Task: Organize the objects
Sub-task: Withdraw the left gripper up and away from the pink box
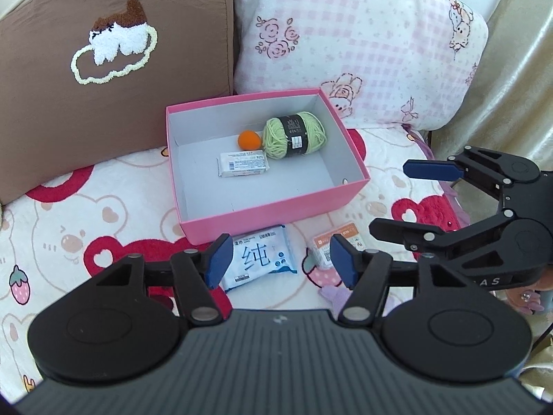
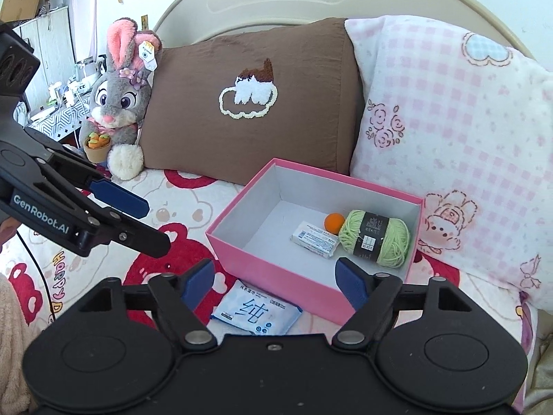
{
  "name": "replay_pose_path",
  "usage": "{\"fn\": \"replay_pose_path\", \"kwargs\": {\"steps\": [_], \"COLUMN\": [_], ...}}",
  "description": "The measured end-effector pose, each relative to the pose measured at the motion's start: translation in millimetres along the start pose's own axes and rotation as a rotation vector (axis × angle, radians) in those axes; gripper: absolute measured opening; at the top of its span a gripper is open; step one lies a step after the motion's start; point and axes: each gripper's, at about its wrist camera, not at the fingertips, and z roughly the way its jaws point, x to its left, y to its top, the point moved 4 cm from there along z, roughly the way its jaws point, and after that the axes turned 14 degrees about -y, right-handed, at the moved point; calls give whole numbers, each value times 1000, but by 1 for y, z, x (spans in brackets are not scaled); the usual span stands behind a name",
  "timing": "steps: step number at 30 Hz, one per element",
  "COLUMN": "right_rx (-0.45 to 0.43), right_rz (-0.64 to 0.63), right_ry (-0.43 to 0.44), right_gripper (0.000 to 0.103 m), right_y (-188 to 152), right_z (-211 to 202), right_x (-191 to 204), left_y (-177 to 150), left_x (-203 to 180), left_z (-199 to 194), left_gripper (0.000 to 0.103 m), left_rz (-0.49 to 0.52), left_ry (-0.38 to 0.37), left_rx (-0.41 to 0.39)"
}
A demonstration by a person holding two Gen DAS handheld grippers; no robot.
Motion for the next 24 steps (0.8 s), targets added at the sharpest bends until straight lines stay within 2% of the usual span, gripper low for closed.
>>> {"fn": "replay_pose_path", "kwargs": {"steps": [4, 7, 11, 15, 21, 24], "right_rx": [-11, -27, -54, -73, -59, -74], "right_rz": [12, -2, -22, -21, -21, -23], "right_ry": [24, 19, 3, -13, -23, -19], "right_gripper": [86, 89, 94, 98, 98, 98], "right_y": [-16, -24, -29, -38, -57, -65], "right_z": [-17, -28, -42, -48, -48, -51], "right_x": [3, 8, 12, 11, 7, 7], "left_y": [-3, -7, -15, -25, -37, -44], "left_x": [-8, -11, -14, -16, -14, -11], "left_z": [1, 1, 4, 6, 13, 19], "left_gripper": [68, 76, 77, 86, 95, 95], "left_rz": [-5, -20, -28, -35, -61, -91], "left_ry": [-25, -55, -67, -94, -97, -110], "left_rx": [0, -10, 13, 23, 14, 21]}}
